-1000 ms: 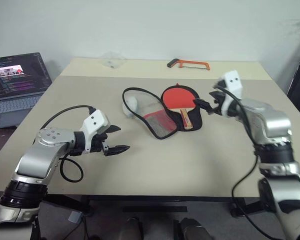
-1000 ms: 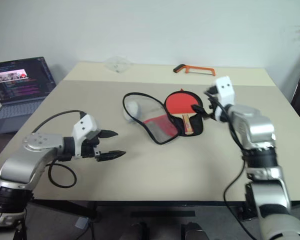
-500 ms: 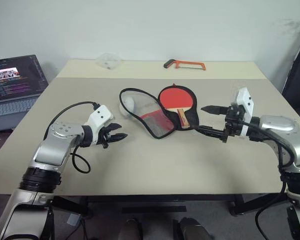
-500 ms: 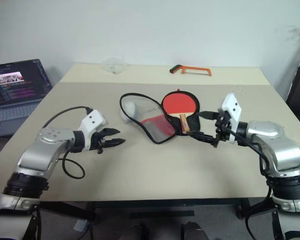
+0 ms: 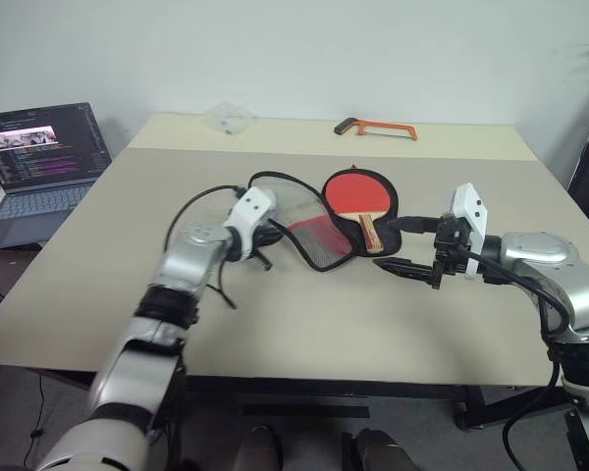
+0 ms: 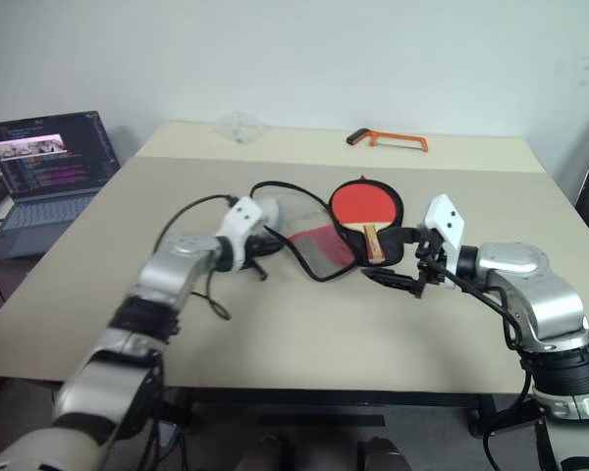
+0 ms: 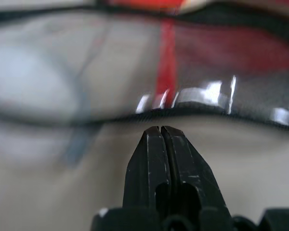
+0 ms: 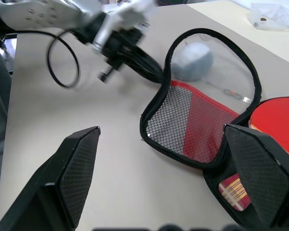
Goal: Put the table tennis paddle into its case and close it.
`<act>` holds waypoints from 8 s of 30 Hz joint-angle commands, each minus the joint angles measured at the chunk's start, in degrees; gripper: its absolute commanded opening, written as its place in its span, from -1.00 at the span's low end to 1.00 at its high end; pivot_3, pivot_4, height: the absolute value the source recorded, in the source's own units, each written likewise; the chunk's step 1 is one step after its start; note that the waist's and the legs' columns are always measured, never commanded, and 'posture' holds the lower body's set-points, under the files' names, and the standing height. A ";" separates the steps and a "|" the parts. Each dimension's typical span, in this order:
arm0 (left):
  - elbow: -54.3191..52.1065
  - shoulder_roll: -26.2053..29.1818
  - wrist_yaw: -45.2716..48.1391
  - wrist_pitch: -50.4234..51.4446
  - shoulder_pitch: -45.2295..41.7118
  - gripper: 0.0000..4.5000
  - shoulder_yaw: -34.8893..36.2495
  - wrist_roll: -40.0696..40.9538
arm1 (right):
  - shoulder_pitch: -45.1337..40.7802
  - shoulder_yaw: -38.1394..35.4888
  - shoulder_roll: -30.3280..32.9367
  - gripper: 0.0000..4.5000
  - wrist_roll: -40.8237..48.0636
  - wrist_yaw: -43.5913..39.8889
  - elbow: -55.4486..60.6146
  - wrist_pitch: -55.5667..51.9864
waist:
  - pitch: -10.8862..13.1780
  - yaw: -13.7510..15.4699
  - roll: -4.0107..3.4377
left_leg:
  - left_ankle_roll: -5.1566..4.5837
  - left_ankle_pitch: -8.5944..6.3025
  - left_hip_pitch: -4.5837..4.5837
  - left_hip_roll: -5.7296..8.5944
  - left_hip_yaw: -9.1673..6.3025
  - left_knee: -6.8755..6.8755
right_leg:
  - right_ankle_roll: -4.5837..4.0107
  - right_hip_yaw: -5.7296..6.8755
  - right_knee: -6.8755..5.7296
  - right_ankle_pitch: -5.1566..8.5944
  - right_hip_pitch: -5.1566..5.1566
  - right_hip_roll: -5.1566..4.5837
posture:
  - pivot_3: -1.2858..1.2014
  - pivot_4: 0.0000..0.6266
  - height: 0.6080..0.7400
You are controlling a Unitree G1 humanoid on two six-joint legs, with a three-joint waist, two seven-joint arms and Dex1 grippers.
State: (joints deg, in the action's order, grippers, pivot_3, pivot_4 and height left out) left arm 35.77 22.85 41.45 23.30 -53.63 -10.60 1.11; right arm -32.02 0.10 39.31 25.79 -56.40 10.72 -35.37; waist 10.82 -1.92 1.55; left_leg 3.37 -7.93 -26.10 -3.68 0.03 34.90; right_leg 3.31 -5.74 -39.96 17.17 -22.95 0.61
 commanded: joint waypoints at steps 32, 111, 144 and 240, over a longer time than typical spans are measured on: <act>-20.96 12.92 11.57 6.01 4.45 0.25 11.90 9.85 | -11.56 -25.11 -22.19 1.00 12.24 43.30 -22.32 -24.55 | 0.02 -2.04 0.02 | 0.22 0.15 -0.05 0.00 -0.01 -0.18 | -0.28 0.00 -0.13 -0.19 -0.14 -0.03 | 0.03 -0.52 1.00; -34.70 21.87 10.13 9.96 17.79 1.00 11.40 11.95 | 9.17 -19.49 -35.70 -0.99 18.65 51.52 5.76 -55.05 | -0.06 -2.80 0.12 | 0.11 0.19 0.06 -0.11 -0.08 -0.99 | -0.57 0.14 0.01 0.05 -0.30 0.06 | 0.03 -0.52 1.00; -28.52 21.08 14.08 7.38 12.75 1.00 7.37 9.34 | 29.19 -4.30 -20.63 -0.99 74.74 88.65 15.89 -38.00 | -0.45 -2.99 0.61 | 0.10 0.20 0.12 -0.17 -0.07 -0.97 | -0.54 0.10 0.03 0.17 -0.26 0.07 | 0.03 -0.52 1.00; 44.12 -19.90 -47.54 -23.86 -28.61 -0.75 -14.17 -37.64 | 1.17 26.14 -30.04 1.00 -22.26 34.27 -12.16 -17.36 | -0.74 -1.24 0.72 | 0.01 0.29 0.27 -0.02 -0.05 -0.28 | 0.05 0.04 0.18 -0.31 0.19 0.05 | 0.03 -0.52 1.00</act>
State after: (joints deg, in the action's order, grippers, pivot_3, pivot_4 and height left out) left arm 81.38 3.56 -3.58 0.83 -78.66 -24.35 -35.24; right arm -33.63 22.16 9.29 4.63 -21.48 1.33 -48.36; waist 10.08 -3.16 2.28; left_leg 3.39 -7.64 -25.83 -3.70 -0.02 34.60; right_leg 3.36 -5.71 -39.77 16.86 -22.76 0.66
